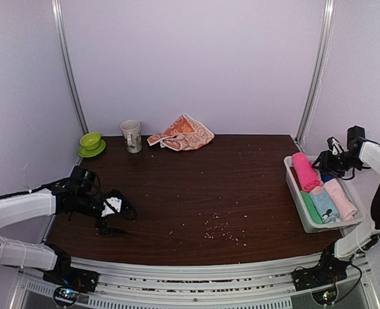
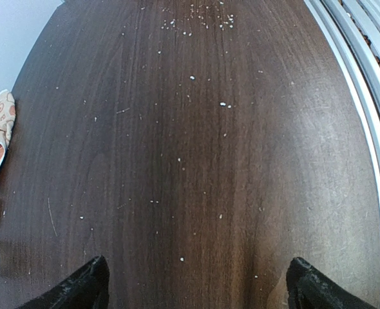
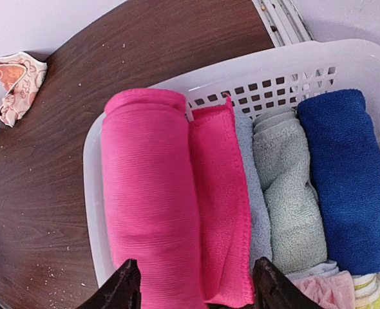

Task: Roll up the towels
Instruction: Place the towel, then adjust the towel in the bin.

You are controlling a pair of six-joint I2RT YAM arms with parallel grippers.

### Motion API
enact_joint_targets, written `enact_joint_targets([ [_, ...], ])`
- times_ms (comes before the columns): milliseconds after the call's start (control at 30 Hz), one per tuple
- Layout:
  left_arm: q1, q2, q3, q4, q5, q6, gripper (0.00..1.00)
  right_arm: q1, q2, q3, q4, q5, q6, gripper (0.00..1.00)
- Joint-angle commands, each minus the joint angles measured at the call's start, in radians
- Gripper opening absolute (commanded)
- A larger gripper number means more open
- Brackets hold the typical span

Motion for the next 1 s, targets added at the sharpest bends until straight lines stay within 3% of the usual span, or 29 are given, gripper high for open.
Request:
enact_joint_targets([
  [0, 0.005, 0.001, 0.016, 0.005, 0.025, 0.012, 0.98, 0.0, 0.006, -0.007, 0.027, 0.001, 0.009, 0.59],
  [300, 0.005, 0.013, 0.018, 0.006, 0.024, 0.015, 0.98, 0.059, -0.039, -0.014, 0.106, 0.01, 0.042, 0.61],
  [467, 0.005, 0.015, 0.016, 0.01, 0.021, 0.012, 0.98, 0.197, -0.046, 0.087, 0.067, 0.145, 0.053, 0.65],
  [633, 0.006, 0.016, 0.011, 0.017, 0.012, 0.009, 0.98, 0.343, -0.03, 0.149, 0.033, 0.376, 0.059, 0.65],
  [733, 0.005, 0.021, 0.01, 0.025, 0.004, 0.007, 0.98, 0.415, -0.023, 0.16, 0.027, 0.456, 0.063, 0.6],
  [967, 0.005, 0.033, 0.008, 0.028, 0.001, 0.007, 0.98, 0.452, 0.013, 0.114, 0.05, 0.38, 0.091, 0.49],
])
